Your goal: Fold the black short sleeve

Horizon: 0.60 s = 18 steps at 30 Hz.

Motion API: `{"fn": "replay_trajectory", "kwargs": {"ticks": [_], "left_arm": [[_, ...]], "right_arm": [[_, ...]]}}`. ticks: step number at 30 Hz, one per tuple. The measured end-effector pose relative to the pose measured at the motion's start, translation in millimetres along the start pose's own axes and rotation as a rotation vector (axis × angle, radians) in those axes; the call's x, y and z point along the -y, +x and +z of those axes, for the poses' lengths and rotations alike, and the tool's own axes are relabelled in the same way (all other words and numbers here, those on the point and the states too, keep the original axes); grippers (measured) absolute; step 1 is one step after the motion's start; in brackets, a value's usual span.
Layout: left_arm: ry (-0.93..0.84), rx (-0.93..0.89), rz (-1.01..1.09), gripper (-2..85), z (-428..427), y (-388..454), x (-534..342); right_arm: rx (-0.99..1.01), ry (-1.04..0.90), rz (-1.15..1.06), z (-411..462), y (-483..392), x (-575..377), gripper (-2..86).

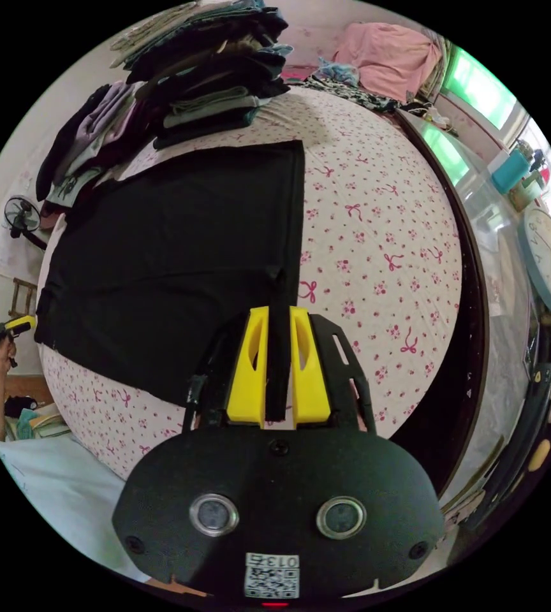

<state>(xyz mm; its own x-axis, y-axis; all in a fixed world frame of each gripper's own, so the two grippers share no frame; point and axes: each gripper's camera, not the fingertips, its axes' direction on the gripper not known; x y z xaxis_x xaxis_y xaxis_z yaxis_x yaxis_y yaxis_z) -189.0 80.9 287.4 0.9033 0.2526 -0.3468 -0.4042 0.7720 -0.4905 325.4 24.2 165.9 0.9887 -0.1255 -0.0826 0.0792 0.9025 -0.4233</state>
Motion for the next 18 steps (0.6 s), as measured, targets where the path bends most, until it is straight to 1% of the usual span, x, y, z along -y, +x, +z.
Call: {"fn": "replay_trajectory", "kwargs": {"ticks": [4, 6, 8, 10, 12, 15, 18], "left_arm": [[-0.031, 0.004, 0.002, 8.0, 11.1, 2.5, 5.4], [-0.038, 0.026, 0.008, 7.9, 13.8, 3.0, 7.8], [-0.038, 0.038, 0.010, 7.4, 15.4, 0.5, 9.2], [-0.025, 0.049, -0.006, 7.0, 12.5, -3.9, 8.5], [-0.004, 0.038, -0.017, 7.2, 6.6, -8.3, 6.0], [0.005, 0.030, -0.021, 8.1, -1.2, -13.4, -1.2], [0.007, -0.009, -0.012, 8.6, -2.4, -14.3, -9.3]], "right_arm": [[-0.031, -0.034, -0.028, 9.2, -10.7, 13.8, 3.7], [-0.041, -0.024, 0.012, 7.2, -9.6, 17.6, 2.7], [-0.008, -0.003, 0.044, 6.3, -5.8, 17.3, 2.4], [0.008, 0.004, 0.068, 5.8, -2.9, 16.5, 2.5], [0.021, 0.056, 0.087, -4.2, -2.4, 11.9, 2.8], [-0.003, 0.101, 0.112, -16.8, -5.6, 0.4, 4.0], [0.012, 0.076, 0.117, -14.2, -15.2, -12.7, 5.5]]}}
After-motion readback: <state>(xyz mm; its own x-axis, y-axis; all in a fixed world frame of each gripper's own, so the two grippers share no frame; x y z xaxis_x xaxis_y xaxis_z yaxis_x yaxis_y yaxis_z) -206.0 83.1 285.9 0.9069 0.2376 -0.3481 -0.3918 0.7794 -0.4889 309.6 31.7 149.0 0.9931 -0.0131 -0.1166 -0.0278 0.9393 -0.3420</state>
